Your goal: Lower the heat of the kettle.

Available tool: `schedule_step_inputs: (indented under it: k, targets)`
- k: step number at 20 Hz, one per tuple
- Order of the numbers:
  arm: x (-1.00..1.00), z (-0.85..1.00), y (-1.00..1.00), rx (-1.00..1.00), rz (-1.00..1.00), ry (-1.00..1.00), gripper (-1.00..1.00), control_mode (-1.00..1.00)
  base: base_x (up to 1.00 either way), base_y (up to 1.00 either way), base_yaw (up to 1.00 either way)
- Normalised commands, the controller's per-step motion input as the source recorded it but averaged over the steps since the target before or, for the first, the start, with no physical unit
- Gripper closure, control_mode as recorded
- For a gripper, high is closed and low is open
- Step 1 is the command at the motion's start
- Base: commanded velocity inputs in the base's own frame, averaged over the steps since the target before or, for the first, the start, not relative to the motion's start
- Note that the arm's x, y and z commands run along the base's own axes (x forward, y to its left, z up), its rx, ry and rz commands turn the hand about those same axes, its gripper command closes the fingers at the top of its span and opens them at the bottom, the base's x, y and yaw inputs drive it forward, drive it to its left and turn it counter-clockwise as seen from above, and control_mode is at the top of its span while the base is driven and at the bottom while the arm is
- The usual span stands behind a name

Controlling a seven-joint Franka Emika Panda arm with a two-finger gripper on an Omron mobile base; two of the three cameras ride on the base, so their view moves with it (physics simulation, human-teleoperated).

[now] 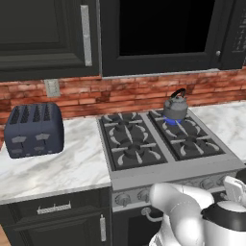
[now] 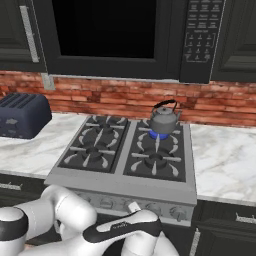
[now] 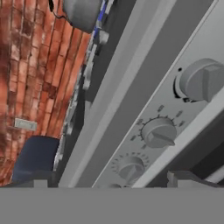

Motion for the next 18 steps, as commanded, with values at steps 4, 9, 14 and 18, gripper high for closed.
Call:
schedule_step_inputs:
  k: [4, 9, 14, 18]
  targets:
    - [0.13, -0.08, -0.08, 0.00, -0.01, 0.00, -1.00, -1.00, 0.00, 0.00, 0.00]
    - [0.12, -0.02, -0.08, 0.00, 0.00, 0.00, -1.00, -1.00, 0.00, 0.00, 0.00]
    - [0.12, -0.10, 0.00, 0.00, -0.04, 0.00, -1.00, -1.00, 0.00, 0.00, 0.00]
    - [0.06, -0.11, 0.05, 0.00, -0.09, 0.00, -1.00, -1.00, 0.00, 0.00, 0.00]
